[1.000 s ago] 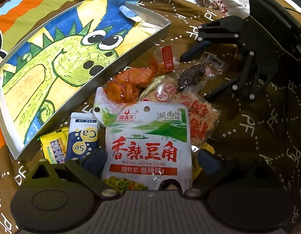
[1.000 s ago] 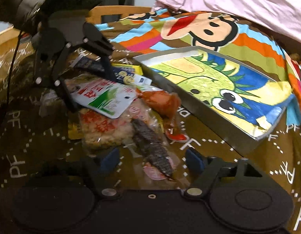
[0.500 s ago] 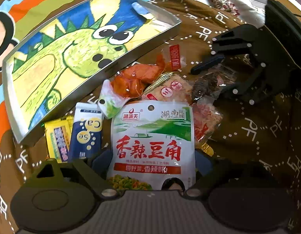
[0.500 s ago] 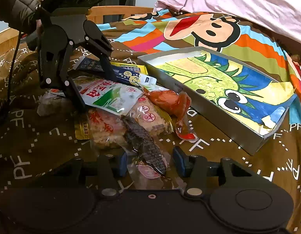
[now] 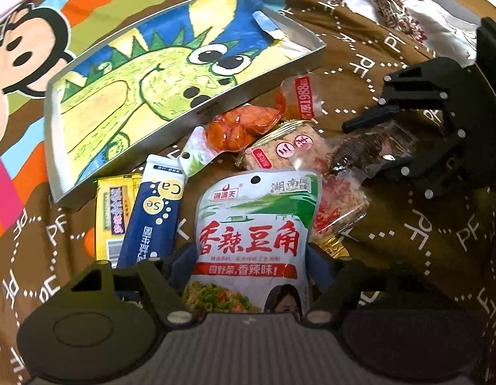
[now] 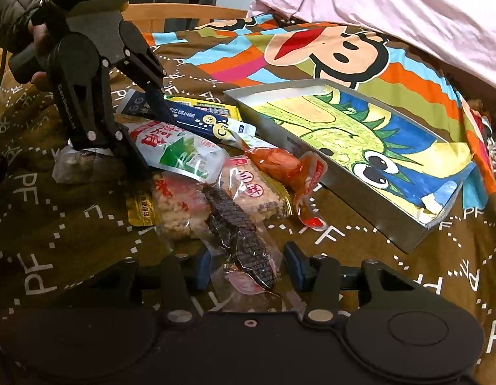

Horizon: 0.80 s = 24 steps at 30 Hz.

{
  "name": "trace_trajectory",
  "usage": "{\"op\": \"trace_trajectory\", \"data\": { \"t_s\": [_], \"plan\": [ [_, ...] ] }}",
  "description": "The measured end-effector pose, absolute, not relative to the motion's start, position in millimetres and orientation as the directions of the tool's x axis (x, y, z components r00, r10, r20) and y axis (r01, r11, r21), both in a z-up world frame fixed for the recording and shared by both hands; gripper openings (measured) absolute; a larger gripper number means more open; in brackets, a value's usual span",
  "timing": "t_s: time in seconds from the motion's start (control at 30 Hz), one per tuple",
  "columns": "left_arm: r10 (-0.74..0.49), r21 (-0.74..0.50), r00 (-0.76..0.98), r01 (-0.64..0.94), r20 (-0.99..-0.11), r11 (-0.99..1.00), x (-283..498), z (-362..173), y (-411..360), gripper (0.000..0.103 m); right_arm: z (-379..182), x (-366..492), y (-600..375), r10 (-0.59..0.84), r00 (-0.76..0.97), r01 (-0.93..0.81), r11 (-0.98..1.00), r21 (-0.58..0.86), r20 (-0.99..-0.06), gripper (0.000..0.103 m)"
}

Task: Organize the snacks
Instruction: 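Close left tool on the bean bag while right tool grasps the jerky packet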

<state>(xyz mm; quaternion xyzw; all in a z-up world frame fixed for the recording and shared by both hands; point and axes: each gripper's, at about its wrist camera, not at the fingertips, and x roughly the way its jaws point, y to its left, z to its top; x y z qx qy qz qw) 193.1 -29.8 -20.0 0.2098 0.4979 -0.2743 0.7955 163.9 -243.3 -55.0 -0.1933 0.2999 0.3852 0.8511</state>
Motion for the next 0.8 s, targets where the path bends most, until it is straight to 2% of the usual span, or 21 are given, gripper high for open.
{"op": "trace_trajectory", "data": {
  "t_s": [0.43,0.67,0.8],
  "plan": [
    [-0.157,0.103,0.419,0.535,-0.894,0.838,178,-15,-33,0.068,-46,151,-241,0.497,0.596,-0.739,0.646,-0.189,-0.630,0.048],
    [-0.156,0.076,0.472,0.435,-0.868,0.897,170,-10,-25,0.063,-42,156,-243,0.472,0.650,-0.678,0.714,-0.174,-0.596,0.048],
    [-0.092,0.133,0.524,0.375,-0.847,0.917,159,-12,-23,0.062,-41,155,-240,0.465,0.664,-0.662,0.729,-0.173,-0.585,0.048]
  ]
}}
